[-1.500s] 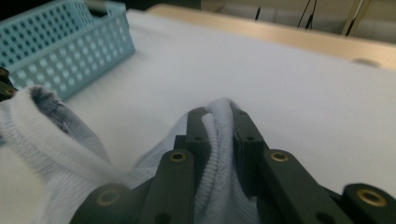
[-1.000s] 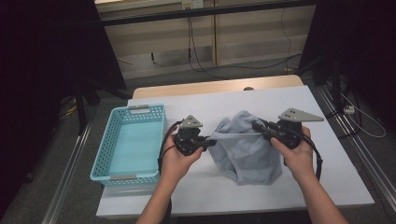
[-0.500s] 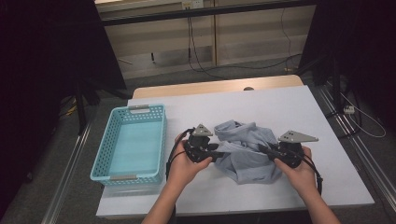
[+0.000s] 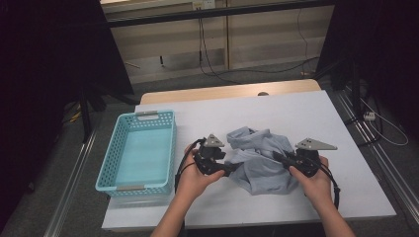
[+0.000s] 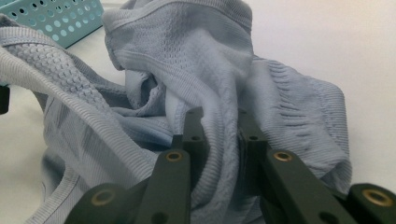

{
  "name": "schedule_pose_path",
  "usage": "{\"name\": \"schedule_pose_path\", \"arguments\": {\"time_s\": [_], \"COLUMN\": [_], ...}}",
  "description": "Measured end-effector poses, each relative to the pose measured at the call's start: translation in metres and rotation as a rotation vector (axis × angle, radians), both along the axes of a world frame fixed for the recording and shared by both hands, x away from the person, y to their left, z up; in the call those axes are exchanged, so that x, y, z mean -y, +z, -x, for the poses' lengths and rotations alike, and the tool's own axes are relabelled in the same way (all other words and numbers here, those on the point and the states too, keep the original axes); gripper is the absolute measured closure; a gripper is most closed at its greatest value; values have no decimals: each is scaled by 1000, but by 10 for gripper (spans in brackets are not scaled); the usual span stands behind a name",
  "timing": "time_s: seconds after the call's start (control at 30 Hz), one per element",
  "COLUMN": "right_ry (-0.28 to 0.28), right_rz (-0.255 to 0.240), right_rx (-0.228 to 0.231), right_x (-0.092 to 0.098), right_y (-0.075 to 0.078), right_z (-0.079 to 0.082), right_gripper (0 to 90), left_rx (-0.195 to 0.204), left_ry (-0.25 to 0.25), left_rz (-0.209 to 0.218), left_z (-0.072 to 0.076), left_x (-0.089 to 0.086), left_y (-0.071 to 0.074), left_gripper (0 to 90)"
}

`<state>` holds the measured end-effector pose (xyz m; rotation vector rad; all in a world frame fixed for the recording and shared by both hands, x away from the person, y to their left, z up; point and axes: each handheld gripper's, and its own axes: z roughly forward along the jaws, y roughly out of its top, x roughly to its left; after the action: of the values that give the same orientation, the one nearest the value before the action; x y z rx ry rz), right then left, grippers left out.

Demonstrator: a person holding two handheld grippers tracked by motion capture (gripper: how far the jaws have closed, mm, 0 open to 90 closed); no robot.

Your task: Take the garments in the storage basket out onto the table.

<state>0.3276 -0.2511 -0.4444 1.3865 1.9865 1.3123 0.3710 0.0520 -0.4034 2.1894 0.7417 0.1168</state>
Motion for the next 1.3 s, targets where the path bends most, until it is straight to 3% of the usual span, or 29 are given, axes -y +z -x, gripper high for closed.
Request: {"name": "schedule_pose_path", "arguments": {"time_s": [0.1,0.27,0.4,0.5,0.63,0.77,0.87,1.0,1.3], "right_ry": [5,11,19,20,0,-78,-75,-28,39], "right_rz": [0,0,-7,-9,-11,-1,71,126,104], "right_rx": [-6,-11,-10,2,33,61,17,-49,-100], "right_x": [2,2,3,4,7,17,18,11,1], "right_y": [-1,-1,-1,2,11,18,15,3,-12], "right_z": [0,0,0,2,5,13,18,23,20], "right_gripper": [779,771,766,775,793,791,790,791,814], "left_rx": [1,8,-6,-23,-30,-28,-34,-35,-41], "left_ry": [2,-9,-21,-17,-6,-10,-13,-10,-8], "left_rz": [-5,30,79,92,85,80,75,75,77], "left_z": [1,1,1,2,3,2,1,2,3], "left_x": [-4,-5,-6,-8,-10,-9,-7,-7,-5], "left_y": [1,0,2,6,8,7,4,3,1], "left_gripper": [480,597,757,872,883,885,885,885,885]}}
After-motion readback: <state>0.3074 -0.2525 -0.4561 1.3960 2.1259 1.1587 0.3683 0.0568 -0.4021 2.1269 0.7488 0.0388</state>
